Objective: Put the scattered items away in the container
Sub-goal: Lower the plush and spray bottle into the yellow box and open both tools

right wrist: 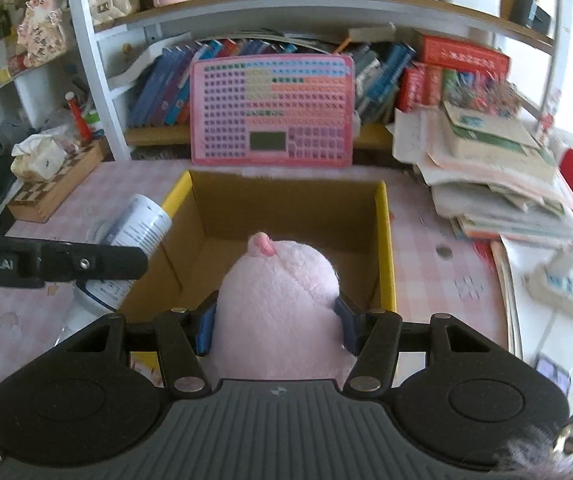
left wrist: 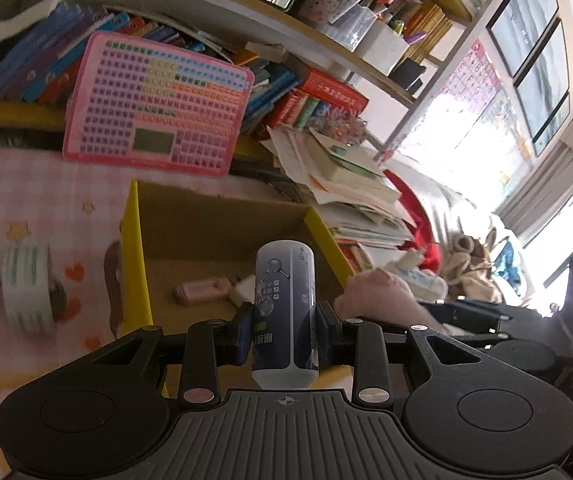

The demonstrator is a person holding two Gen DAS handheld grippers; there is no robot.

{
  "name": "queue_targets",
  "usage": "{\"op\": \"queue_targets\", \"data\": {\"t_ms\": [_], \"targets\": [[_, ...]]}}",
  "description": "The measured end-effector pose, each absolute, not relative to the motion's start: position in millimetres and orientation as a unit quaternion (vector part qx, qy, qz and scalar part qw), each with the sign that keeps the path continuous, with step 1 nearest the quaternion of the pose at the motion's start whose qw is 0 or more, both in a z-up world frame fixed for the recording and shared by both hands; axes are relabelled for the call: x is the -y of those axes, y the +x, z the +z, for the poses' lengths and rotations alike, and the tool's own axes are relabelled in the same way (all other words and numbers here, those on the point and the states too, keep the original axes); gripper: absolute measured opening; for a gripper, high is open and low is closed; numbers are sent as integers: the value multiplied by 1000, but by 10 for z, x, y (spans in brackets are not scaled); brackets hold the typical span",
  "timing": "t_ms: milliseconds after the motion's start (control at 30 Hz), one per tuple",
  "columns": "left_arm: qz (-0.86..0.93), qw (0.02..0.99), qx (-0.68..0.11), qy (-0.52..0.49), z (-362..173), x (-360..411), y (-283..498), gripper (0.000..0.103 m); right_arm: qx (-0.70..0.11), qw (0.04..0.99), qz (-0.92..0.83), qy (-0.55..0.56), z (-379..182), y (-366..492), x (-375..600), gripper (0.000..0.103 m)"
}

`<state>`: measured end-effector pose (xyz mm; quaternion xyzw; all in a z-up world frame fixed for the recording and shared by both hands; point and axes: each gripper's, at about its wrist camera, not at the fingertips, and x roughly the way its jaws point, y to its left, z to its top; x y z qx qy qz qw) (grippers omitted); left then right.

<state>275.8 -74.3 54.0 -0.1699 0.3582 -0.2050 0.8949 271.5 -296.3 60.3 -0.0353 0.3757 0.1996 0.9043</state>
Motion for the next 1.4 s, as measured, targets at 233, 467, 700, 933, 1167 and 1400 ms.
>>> {"op": "queue_targets", "data": {"t_ms": [233, 467, 700, 933, 1167, 1400], "targets": [[-180, 906, -355, -143, 542, 810, 3058, 31, -390, 891, 230, -29, 494, 3140, 2936, 55], [-154, 903, -387, -101, 261, 910, 3380, 31, -392, 886, 247, 1, 509, 3496, 2957, 53], [-148, 899, -411, -31, 22, 1125, 3444, 31, -415, 876, 244, -25, 266, 3849, 2886, 53], [-141, 891, -431, 21, -95, 1324, 3479, 31, -460, 844, 268, -60, -77, 4089, 2714, 53], [-141, 876, -459, 39, -230, 1442, 3522, 31, -486, 826, 274, -82, -322, 4272, 2563, 54], [-128, 880, -455, 44, -182, 1432, 3518, 33, -482, 830, 267, -84, -341, 4366, 2497, 58]]}}
